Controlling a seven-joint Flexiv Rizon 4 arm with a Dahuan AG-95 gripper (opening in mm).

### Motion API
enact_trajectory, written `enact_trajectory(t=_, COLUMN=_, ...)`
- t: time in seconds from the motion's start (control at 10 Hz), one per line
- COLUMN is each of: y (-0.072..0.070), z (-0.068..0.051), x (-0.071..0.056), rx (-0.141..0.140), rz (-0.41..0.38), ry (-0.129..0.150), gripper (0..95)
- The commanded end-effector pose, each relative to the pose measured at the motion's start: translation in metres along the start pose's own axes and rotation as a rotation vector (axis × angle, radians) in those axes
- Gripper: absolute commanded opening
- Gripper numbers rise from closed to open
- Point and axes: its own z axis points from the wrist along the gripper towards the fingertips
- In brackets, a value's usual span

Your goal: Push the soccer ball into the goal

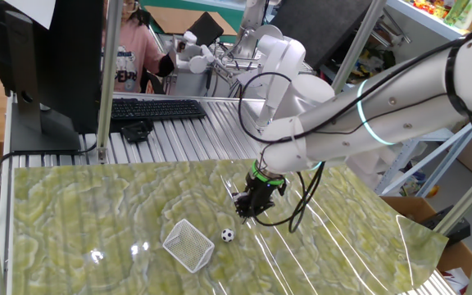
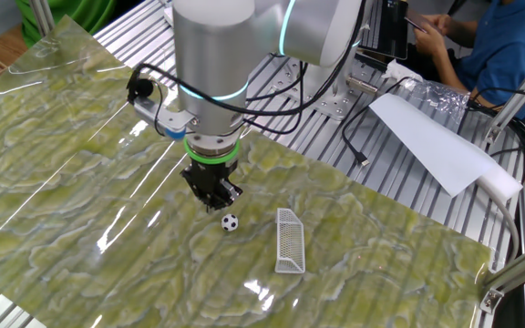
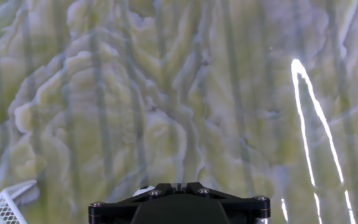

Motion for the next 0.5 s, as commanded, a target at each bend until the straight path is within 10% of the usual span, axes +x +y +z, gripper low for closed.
enact_trajectory(t=0.1, y=0.0, z=0.0003, x=-0.0004, rx=0.021, rz=-0.001, ry=0.007, gripper=0.0)
enact_trajectory(t=0.5, y=0.0, z=0.0003, x=-0.0004, rx=0.052, rz=-0.057, ry=0.08, gripper=0.0)
